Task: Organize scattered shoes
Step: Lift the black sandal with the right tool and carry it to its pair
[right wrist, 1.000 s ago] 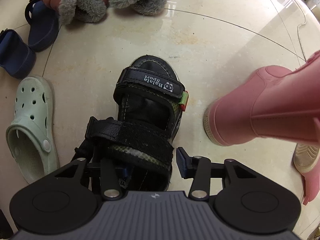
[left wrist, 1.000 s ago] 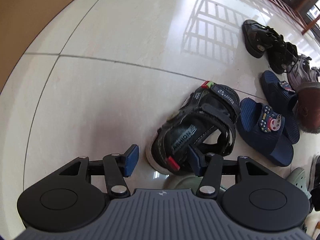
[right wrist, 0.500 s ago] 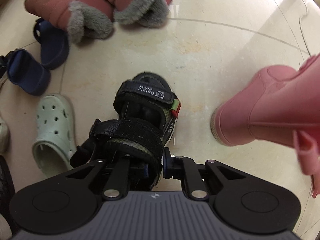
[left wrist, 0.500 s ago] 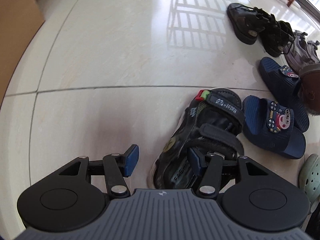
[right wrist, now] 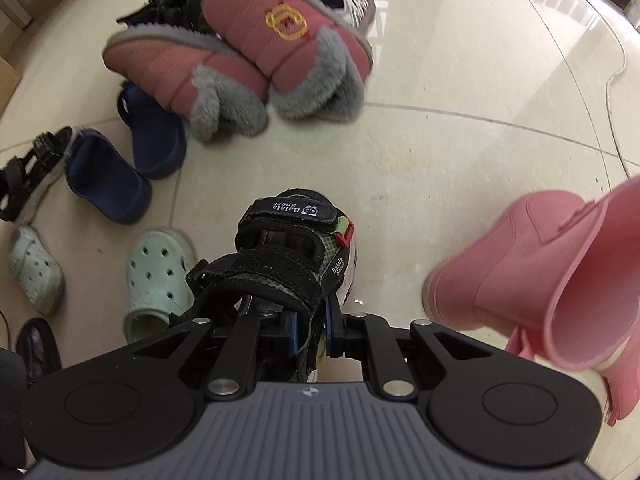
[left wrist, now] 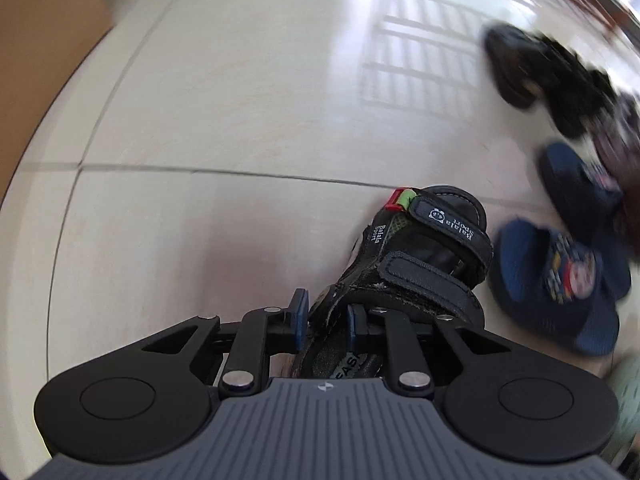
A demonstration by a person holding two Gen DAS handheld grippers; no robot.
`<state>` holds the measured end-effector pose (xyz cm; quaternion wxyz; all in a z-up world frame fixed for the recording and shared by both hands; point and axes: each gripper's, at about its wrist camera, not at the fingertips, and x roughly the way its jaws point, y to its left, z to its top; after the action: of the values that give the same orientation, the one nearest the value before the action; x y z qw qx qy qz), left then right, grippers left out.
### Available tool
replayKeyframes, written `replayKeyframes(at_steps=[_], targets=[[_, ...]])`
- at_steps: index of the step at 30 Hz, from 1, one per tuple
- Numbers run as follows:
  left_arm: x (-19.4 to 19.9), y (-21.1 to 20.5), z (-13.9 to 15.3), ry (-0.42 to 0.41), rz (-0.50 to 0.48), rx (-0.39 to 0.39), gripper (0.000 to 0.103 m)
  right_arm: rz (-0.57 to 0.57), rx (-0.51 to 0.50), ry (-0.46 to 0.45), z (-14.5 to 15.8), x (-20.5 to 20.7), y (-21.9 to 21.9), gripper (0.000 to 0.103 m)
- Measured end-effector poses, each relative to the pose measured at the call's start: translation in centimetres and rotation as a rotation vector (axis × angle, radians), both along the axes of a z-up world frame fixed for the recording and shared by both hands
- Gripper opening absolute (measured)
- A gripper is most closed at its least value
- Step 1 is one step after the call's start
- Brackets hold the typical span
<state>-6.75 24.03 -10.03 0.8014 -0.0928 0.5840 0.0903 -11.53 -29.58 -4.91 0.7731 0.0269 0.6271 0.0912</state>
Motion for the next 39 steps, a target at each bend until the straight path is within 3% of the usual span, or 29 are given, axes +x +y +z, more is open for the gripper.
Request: replayKeyframes(at_steps=[3,9,15,20,30,39], targets=[[-0.6,1.5,-0.1,0.0,0.149,-0.009,0.02,0.042,0.017,-0.013,1.2,0.8,0.7,0.014],[-1.8,3.5,0.0,0.01,0.324,-0.018,0.019,0.179,0.081,-0.019,3.1,3.2,3.7,0.014],[-2.8,4.8,0.5,-0.019,0.391,-0.006,0.019,0.362,0.14,-0.037,4.6,6.4,9.4,0.014],[-3.0,5.6,0.4,-0.037,0.426,-0.024,0.019,0.447,0.204,-0.1,5.2,9.8,14.7,0.014],[-3.5,6.3,0.0,-0.071,0.513,-0.11,0.019,0.489,0.29,-0.098,3.0,17.1,24.5,0.014],[-3.1,7.2,0.2,-0.108,0.554,-0.127,0.019,0.508,0.276,-0.126,-0.6,21.1,34.0,0.015]])
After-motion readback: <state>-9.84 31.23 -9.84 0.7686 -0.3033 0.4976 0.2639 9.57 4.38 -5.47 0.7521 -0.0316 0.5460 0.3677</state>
